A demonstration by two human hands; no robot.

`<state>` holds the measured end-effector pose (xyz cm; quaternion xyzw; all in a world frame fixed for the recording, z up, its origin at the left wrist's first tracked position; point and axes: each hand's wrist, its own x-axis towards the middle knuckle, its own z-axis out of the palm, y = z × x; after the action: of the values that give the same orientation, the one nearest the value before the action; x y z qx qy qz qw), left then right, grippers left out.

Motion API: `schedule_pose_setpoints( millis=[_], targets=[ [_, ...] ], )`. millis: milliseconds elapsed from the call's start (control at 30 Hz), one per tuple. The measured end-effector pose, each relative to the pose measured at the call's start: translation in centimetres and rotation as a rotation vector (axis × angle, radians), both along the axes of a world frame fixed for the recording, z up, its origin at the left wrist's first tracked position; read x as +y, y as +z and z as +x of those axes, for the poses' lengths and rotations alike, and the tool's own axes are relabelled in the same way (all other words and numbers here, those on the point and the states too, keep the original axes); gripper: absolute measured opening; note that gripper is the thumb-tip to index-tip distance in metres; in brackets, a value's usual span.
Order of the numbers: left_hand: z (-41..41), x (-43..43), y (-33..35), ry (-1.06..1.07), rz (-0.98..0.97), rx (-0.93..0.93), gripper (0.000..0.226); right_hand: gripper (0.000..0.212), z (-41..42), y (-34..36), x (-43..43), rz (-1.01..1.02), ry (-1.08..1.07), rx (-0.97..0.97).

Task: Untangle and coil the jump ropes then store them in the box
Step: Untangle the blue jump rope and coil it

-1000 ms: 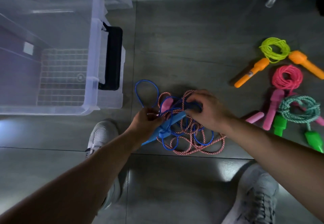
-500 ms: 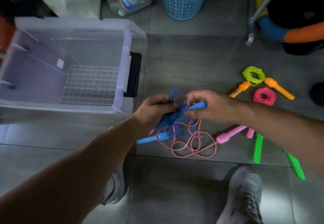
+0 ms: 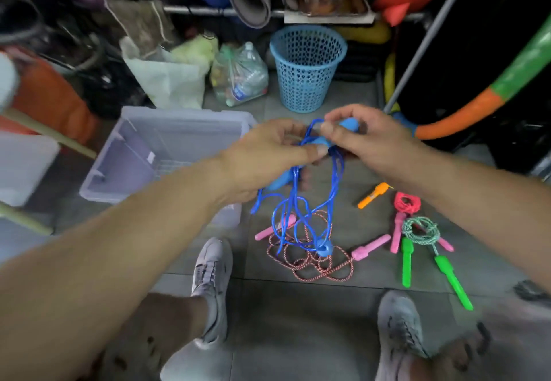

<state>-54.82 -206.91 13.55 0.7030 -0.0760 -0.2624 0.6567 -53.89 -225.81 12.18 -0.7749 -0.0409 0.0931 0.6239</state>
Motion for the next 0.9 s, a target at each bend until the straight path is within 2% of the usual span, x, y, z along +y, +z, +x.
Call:
schedule_pose_setpoints(
  millis=[67, 167, 300, 433, 467, 500, 567, 633, 700, 767, 833, 900],
  targets=[
    [-1.1, -0.1, 1.9, 0.043, -0.122, 0.049, 0.009, 0.058, -1.1, 1.2, 0.1, 0.131, -0.034, 0.029],
    [-2.3, -0.6, 3.5, 0.126, -0.239, 0.011, 0.007, 0.082, -3.3, 1.1, 0.2, 0.299, 0.044, 0.185],
    [-3.1, -1.2, 3.7, 0.192, -0.329, 0.069, 0.006, 0.068, -6.1, -0.3, 0.5, 0.264, -0.082, 0.201],
    [-3.1, -1.4, 3.2, 0.146, -0.310, 0.125, 0.013, 0.104, -6.8, -0.4, 0.3, 0.248, -0.039, 0.192],
    [-3.1, -1.5, 3.3, 0.131, -0.294, 0.140, 0.015, 0.103, -6.6, -0.1, 0.3, 0.245, -0.007, 0.197],
    [-3.0, -1.6, 3.3, 0.121, -0.281, 0.150, 0.017, 0.092, -6.3, 0.1, 0.3, 0.251, 0.018, 0.207],
    [-2.4, -1.3, 3.2, 0.124, -0.245, 0.132, 0.020, 0.050, -5.6, 0.4, 0.0, 0.333, 0.002, 0.228],
    [-1.4, -0.6, 2.6, 0.143, -0.125, 0.067, 0.020, 0.022, -4.7, 1.0, -0.4, 0.370, -0.134, 0.223],
    [-0.6, 0.2, 2.0, 0.105, 0.047, -0.012, 0.018, 0.014, -3.8, 1.5, -1.1, 0.320, -0.242, 0.201],
    [-0.1, 0.6, 1.4, 0.046, 0.178, -0.057, 0.015, 0.013, -3.0, 1.5, -1.9, 0.220, -0.252, 0.146],
    [0.4, 0.8, 0.8, 0.007, 0.252, -0.093, 0.011, 0.014, -2.5, 1.4, -2.2, 0.151, -0.247, 0.100],
    [0.8, 0.8, 0.4, -0.034, 0.297, -0.142, 0.008, 0.015, -1.8, 1.4, -2.3, 0.185, -0.272, 0.093]
  ],
)
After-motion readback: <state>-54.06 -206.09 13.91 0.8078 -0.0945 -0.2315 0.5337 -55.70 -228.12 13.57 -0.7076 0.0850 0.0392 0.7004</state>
